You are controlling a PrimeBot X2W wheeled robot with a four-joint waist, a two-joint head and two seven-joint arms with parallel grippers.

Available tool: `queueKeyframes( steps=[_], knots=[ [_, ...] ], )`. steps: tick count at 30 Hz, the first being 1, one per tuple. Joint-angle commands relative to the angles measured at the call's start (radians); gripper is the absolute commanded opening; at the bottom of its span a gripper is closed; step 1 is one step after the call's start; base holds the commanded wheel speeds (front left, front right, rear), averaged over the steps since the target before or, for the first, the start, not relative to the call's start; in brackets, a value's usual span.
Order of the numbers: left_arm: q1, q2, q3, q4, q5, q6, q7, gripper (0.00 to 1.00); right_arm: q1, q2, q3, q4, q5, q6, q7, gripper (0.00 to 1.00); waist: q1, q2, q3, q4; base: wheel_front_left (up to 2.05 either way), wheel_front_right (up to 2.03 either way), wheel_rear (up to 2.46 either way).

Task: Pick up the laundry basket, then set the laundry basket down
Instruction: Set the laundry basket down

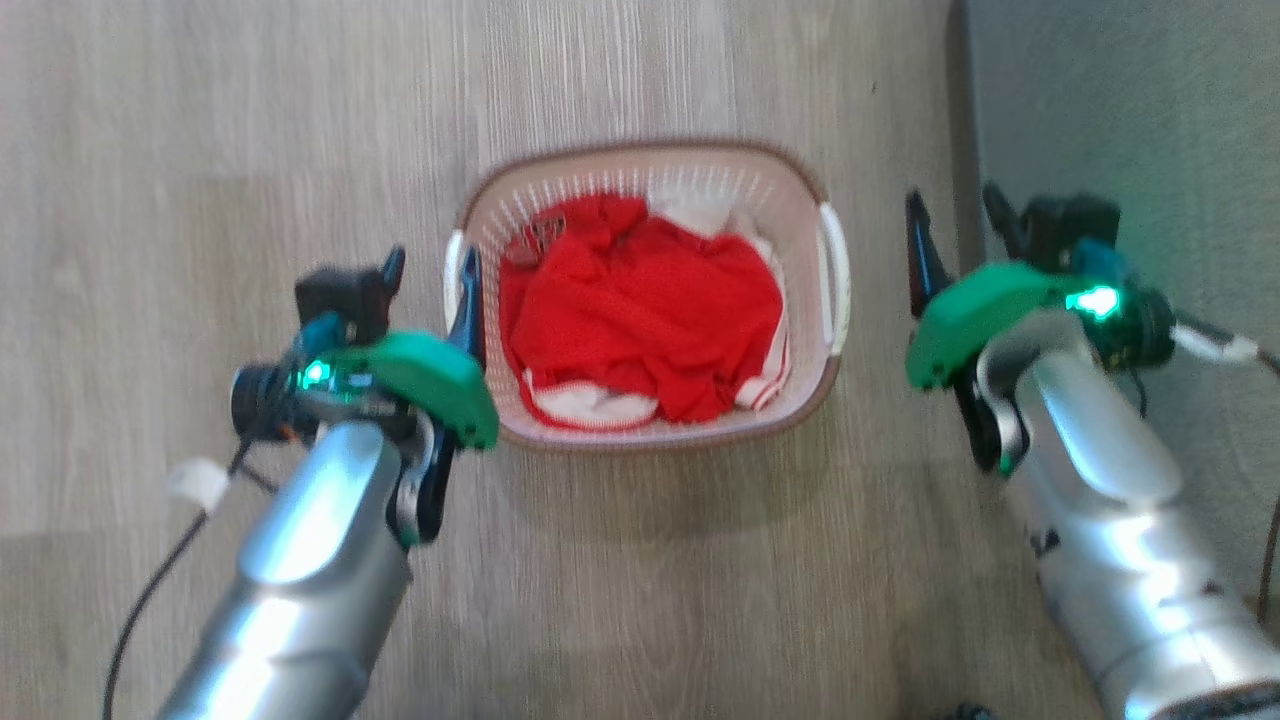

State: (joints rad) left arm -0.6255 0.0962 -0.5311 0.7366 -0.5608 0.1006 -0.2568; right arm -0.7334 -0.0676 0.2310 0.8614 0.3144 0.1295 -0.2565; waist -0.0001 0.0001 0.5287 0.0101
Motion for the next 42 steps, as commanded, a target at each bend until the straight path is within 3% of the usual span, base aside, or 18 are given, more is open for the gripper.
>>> queueKeyframes(
  steps=[1,6,17,30,42],
  knots=[
    [0.023,0.025,0.046,-0.038,0.022,-0.005,-0.005,1.00,0.038,0.017,0.007,-0.037,-0.014,0.001,-0.005,1.00,0.0001,-0.0001,-0.096,0.002,0.00,0.00,0.00],
    [0.164,0.006,0.159,-0.149,0.140,-0.034,-0.005,1.00,0.173,0.017,-0.019,-0.141,-0.023,0.001,-0.005,1.00,0.0001,-0.0001,-0.213,0.009,0.00,0.00,0.00],
    [0.375,-0.021,0.283,-0.305,0.269,-0.064,-0.005,1.00,0.382,0.017,-0.049,-0.347,-0.056,0.001,-0.005,1.00,0.0001,-0.0001,-0.370,0.017,0.00,0.00,0.00],
    [0.559,-0.025,0.325,-0.429,0.396,-0.034,-0.005,1.00,0.587,0.017,-0.066,-0.491,-0.062,0.001,-0.005,1.00,0.0001,-0.0001,-0.480,0.023,0.00,0.00,0.00],
    [0.655,-0.031,0.355,-0.522,0.410,-0.030,-0.005,1.00,0.711,0.017,-0.089,-0.604,-0.071,0.001,-0.005,1.00,0.0001,-0.0001,-0.528,0.015,0.00,0.00,0.00]
  ],
)
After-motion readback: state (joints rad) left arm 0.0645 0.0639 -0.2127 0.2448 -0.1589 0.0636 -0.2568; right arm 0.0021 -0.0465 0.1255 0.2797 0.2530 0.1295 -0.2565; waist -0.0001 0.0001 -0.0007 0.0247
